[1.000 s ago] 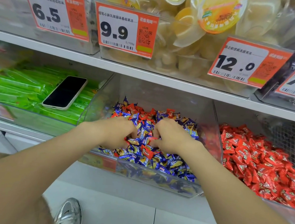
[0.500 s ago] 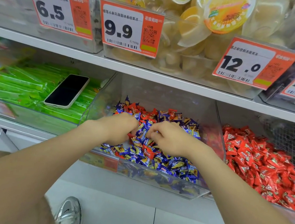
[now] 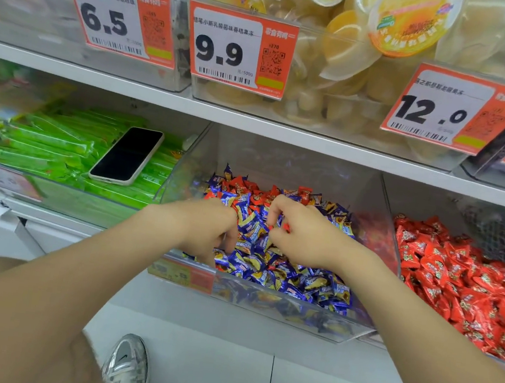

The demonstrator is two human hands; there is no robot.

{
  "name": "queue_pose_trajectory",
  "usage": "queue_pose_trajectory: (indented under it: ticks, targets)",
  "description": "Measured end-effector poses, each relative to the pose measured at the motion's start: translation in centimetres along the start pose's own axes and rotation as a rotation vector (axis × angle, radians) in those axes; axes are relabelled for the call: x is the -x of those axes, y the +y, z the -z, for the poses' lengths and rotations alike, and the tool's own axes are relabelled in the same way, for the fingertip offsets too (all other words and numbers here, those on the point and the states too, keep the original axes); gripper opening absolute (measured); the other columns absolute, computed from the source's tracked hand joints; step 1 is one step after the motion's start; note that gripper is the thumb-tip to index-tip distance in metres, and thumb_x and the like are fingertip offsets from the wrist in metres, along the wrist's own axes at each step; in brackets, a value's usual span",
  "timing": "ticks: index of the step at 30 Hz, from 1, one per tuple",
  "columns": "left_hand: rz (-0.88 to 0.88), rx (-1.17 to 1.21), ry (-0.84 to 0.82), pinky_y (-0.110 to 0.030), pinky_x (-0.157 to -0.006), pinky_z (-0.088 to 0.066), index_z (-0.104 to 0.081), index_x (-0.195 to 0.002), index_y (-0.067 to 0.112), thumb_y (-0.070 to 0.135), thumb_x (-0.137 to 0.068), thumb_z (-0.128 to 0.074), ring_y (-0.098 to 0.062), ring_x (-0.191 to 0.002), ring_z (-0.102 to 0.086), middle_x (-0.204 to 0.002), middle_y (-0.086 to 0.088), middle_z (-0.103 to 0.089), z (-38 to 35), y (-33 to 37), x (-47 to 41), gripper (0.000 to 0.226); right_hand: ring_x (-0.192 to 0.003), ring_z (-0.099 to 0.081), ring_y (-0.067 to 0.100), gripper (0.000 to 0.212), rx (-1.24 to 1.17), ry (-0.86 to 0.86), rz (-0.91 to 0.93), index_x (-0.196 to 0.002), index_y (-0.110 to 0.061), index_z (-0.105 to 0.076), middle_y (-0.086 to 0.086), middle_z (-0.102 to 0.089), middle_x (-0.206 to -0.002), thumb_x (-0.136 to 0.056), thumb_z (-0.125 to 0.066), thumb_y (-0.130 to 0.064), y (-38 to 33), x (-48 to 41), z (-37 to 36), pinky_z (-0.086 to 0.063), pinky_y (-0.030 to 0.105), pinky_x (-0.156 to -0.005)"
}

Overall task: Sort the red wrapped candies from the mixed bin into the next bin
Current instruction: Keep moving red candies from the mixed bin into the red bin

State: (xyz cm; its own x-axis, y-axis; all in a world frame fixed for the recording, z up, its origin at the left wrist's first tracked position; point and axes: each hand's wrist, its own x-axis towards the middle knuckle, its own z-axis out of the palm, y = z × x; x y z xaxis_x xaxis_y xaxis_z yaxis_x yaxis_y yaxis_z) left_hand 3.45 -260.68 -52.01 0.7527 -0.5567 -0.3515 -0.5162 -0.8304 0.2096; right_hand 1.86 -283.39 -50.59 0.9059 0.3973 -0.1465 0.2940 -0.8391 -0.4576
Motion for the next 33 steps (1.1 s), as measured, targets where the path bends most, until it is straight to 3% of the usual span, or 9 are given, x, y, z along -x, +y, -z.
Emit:
queue_pose_trajectory:
  ticks: [4,7,9,13,17,21,26,30,33]
  targets:
    - [0.035,0.02,0.035,-0.033,-0.071,-0.053,-0.068,-0.1,0.027,0.025,-0.076,-0.092,-0.009,-0.085,-0.059,-0.086,0.015,-0.058,-0.3,0.5,-0.6,0.034,-0.055,-0.062,0.0,0.013,0.124,-0.026,-0.042,-0.084,-0.027,-0.073,-0.015,-0.069,-0.062,-0.092,-0.064,-0.025,0.6,-0.1,0.0,-0.058,0.034,-0.07]
    - [0.036,-0.052,0.088,-0.034,-0.07,-0.05,-0.061,-0.098,0.024,0.02,-0.083,-0.082,-0.015,-0.09,-0.059,-0.083,0.015,-0.049,-0.7,0.6,-0.9,0.027,-0.079,-0.065,0.005,0.011,0.286,-0.119,-0.093,-0.087,-0.028,-0.08,-0.018,-0.071,-0.079,-0.087,-0.079,-0.04,0.8,0.3,-0.6,-0.052,0.033,-0.069]
    - [0.047,-0.107,0.119,-0.036,-0.069,-0.049,-0.054,-0.101,0.029,0.015,-0.089,-0.073,-0.024,-0.098,-0.06,-0.085,0.011,-0.045,-1.2,0.3,-1.1,0.027,-0.092,-0.065,0.018,0.027,0.414,-0.109,-0.118,-0.096,-0.027,-0.077,-0.009,-0.07,-0.094,-0.084,-0.083,-0.05,0.6,0.3,-1.1,-0.046,0.033,-0.069]
    - [0.022,-0.026,0.219,-0.048,-0.078,-0.053,-0.05,-0.108,0.027,0.002,-0.089,-0.068,-0.024,-0.088,-0.057,-0.101,0.003,-0.051,-0.9,-0.3,-0.7,0.036,-0.076,-0.061,0.023,0.036,0.473,-0.083,-0.102,-0.067,-0.022,-0.057,-0.006,-0.057,-0.069,-0.084,-0.083,-0.039,0.3,0.0,-1.7,-0.043,0.031,-0.061]
    - [0.055,-0.062,0.246,-0.042,-0.077,-0.055,-0.06,-0.097,0.027,0.019,-0.087,-0.078,-0.018,-0.087,-0.059,-0.101,0.007,-0.052,0.1,-0.5,0.3,0.023,-0.068,-0.066,0.011,0.017,0.213,-0.093,-0.103,-0.074,-0.02,-0.075,-0.01,-0.068,-0.07,-0.084,-0.078,-0.034,0.2,0.2,-0.6,-0.049,0.028,-0.062]
    - [0.123,-0.106,0.078,-0.037,-0.075,-0.058,-0.072,-0.096,0.025,0.049,-0.077,-0.087,-0.022,-0.092,-0.066,-0.098,0.005,-0.067,-0.5,-0.2,0.8,0.034,-0.052,-0.055,0.01,0.035,-0.062,-0.01,-0.129,-0.077,-0.006,-0.061,-0.006,-0.063,-0.059,-0.096,-0.061,-0.035,-0.4,0.4,1.0,-0.046,0.026,-0.055]
    - [0.142,-0.081,0.067,-0.036,-0.071,-0.057,-0.054,-0.07,0.029,0.026,-0.081,-0.081,-0.021,-0.085,-0.064,-0.082,0.009,-0.06,-0.5,0.2,0.6,0.029,-0.056,-0.057,0.017,0.024,-0.258,-0.086,-0.146,-0.094,0.001,-0.058,0.004,-0.079,-0.075,-0.098,-0.056,-0.022,-1.1,1.1,1.1,-0.043,0.025,-0.047]
    - [0.128,0.029,0.154,-0.043,-0.074,-0.052,-0.046,-0.089,0.021,0.029,-0.097,-0.066,-0.028,-0.086,-0.059,-0.087,-0.003,-0.061,0.5,0.1,1.0,0.023,-0.054,-0.057,0.016,0.009,-0.38,-0.008,-0.169,-0.102,-0.014,-0.063,0.0,-0.074,-0.072,-0.096,-0.06,-0.019,-1.6,0.7,0.6,-0.042,0.026,-0.045]
    - [0.108,0.173,0.221,-0.044,-0.069,-0.05,-0.047,-0.101,0.014,0.022,-0.104,-0.05,-0.027,-0.076,-0.058,-0.083,-0.008,-0.062,1.2,0.2,1.4,0.009,-0.05,-0.05,0.017,0.018,-0.524,-0.053,-0.269,-0.089,-0.012,-0.069,0.003,-0.054,-0.067,-0.092,-0.051,-0.014,-2.2,0.3,0.6,-0.033,0.022,-0.045]
